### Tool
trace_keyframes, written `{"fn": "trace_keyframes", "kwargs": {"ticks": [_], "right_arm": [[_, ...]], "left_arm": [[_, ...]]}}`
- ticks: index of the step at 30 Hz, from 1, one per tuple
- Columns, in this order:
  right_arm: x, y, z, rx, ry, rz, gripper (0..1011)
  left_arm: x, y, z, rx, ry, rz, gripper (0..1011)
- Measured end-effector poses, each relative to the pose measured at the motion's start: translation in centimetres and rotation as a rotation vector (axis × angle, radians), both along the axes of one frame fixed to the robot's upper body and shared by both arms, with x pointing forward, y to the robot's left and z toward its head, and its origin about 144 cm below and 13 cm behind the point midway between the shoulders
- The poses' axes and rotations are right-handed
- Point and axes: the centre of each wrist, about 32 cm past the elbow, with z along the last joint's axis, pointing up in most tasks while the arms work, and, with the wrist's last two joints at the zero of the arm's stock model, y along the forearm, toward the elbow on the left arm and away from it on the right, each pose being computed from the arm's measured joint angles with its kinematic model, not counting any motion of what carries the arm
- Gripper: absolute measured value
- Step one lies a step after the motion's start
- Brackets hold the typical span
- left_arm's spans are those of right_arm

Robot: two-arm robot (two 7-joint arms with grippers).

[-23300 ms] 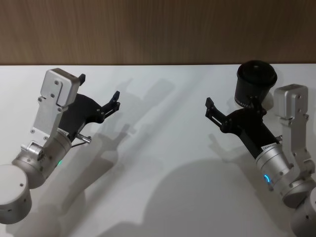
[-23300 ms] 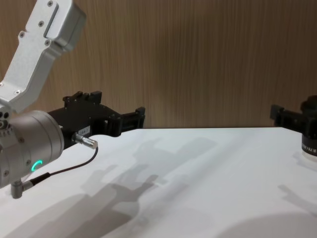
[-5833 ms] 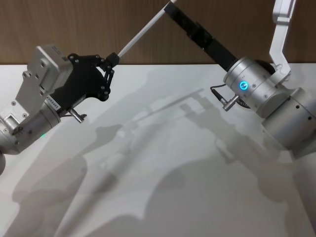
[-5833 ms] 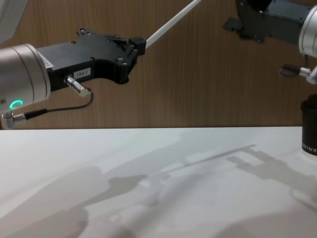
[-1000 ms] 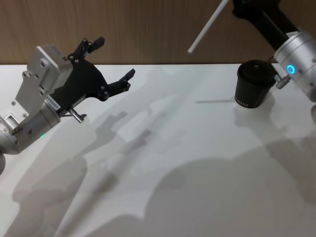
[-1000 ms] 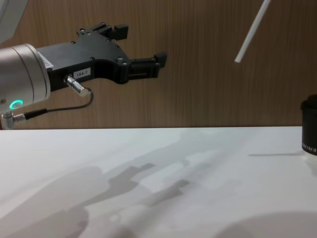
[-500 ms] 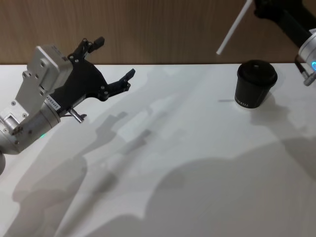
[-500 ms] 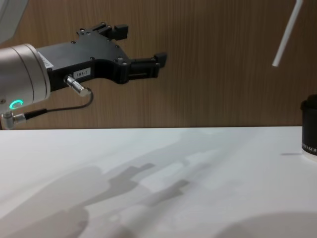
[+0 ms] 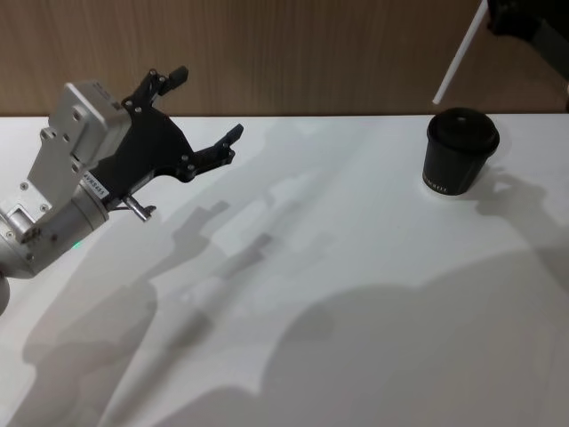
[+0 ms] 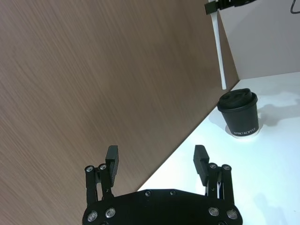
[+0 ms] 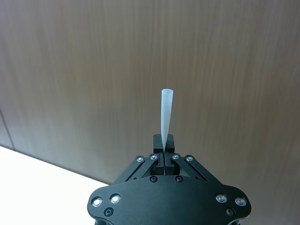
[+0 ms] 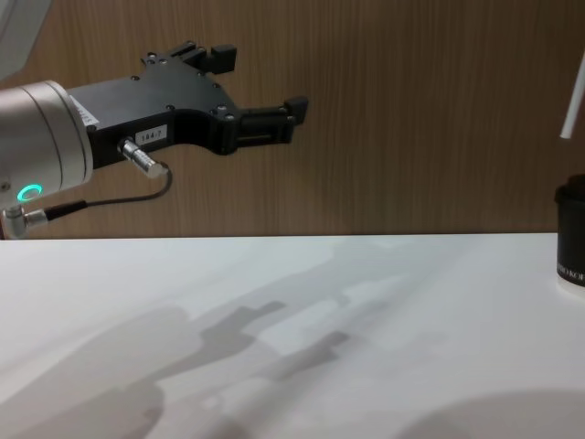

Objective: Pick up the straw with one hand, pass it to the other hand, and insert it into the cup.

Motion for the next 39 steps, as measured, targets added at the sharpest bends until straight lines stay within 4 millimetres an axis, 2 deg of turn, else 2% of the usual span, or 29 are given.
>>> {"fn": "trace_keyframes", "kwargs": {"ticks": [17,39], "right_arm": [[1.4,-2.2,-0.2,-0.069,0.046,-0.072,6],[3.0,-3.2,-0.6,-0.09,0.065,-0.072,7]], "left_arm": [[0.0,0.0,0.0,0.0,0.0,0.0,1003],[0.0,0.0,0.0,0.0,0.0,0.0,1003]]}}
